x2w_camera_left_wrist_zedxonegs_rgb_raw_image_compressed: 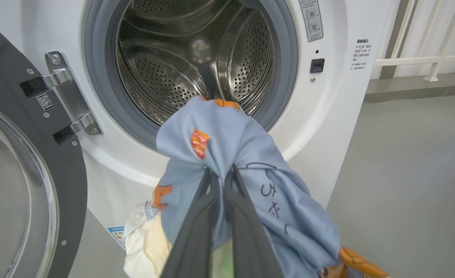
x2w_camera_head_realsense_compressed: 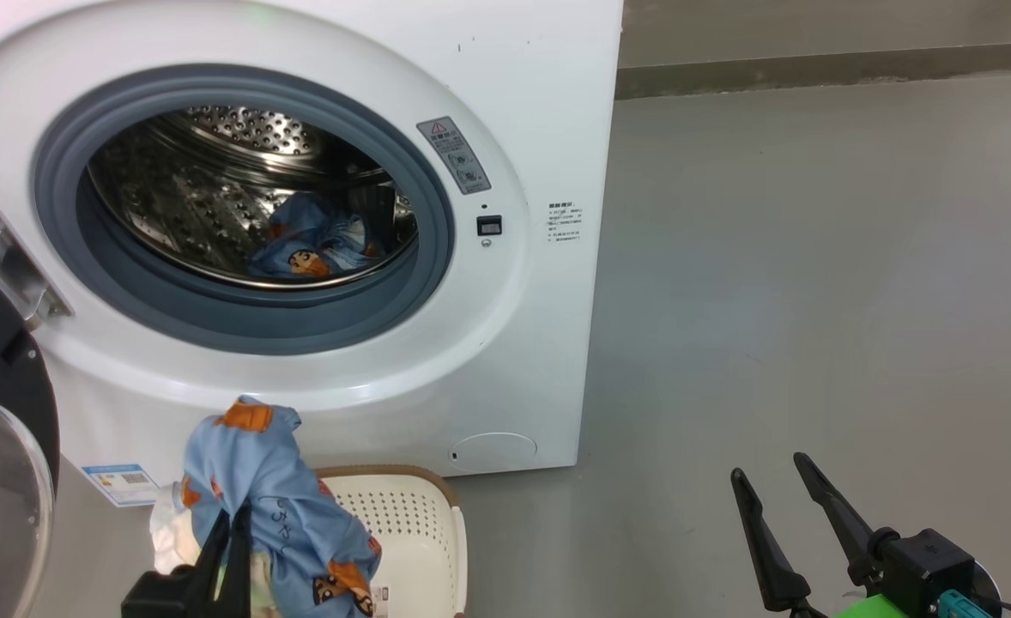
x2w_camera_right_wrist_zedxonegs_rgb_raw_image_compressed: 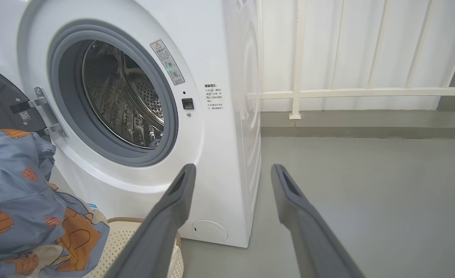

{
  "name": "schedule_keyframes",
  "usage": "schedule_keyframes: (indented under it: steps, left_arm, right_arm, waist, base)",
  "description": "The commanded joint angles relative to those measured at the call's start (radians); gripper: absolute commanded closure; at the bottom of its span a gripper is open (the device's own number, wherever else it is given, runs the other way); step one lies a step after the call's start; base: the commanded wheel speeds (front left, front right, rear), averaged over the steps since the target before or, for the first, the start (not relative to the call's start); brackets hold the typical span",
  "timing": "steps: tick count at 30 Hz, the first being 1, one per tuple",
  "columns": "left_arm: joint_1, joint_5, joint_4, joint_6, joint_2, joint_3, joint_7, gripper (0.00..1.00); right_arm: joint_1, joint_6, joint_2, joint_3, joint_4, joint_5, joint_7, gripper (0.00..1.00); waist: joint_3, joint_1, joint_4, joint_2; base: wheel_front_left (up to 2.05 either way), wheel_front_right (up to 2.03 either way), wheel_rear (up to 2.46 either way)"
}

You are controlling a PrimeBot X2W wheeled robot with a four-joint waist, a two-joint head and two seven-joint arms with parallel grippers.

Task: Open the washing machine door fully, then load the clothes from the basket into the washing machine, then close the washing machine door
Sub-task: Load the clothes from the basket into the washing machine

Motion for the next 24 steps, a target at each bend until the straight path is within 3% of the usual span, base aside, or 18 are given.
schedule_keyframes:
  steps: [1, 15, 24]
  left_arm:
    - [-0.017, -0.007, -0.031, 0.008, 0.019, 0.033, 0.0, 1.0]
    - [-0.032, -0.022, -0.015, 0.015, 0.018, 0.027, -0.002, 1.0]
    - [-0.116, -0.048, 0.033, -0.009, 0.012, 0.024, -0.009, 1.0]
  right_arm:
    - [-0.013, 0.002, -0.003, 0.024, -0.027, 0.0, 0.0, 0.0]
    - [-0.018, 0.002, -0.003, 0.024, -0.024, 0.0, 0.0, 0.0]
    - [-0.037, 0.002, -0.003, 0.037, -0.04, -0.007, 0.003, 0.0]
  waist:
    - [-0.001, 0.0, 0.0, -0.0001]
    - [0.001, 0.0, 0.003, -0.0001]
    - [0.045, 0.0, -0.005, -0.0001]
  base:
    - [0.0, 0.0, 0.0]
    - [0.0, 0.0, 0.0]
    - [0.0, 0.0, 0.0]
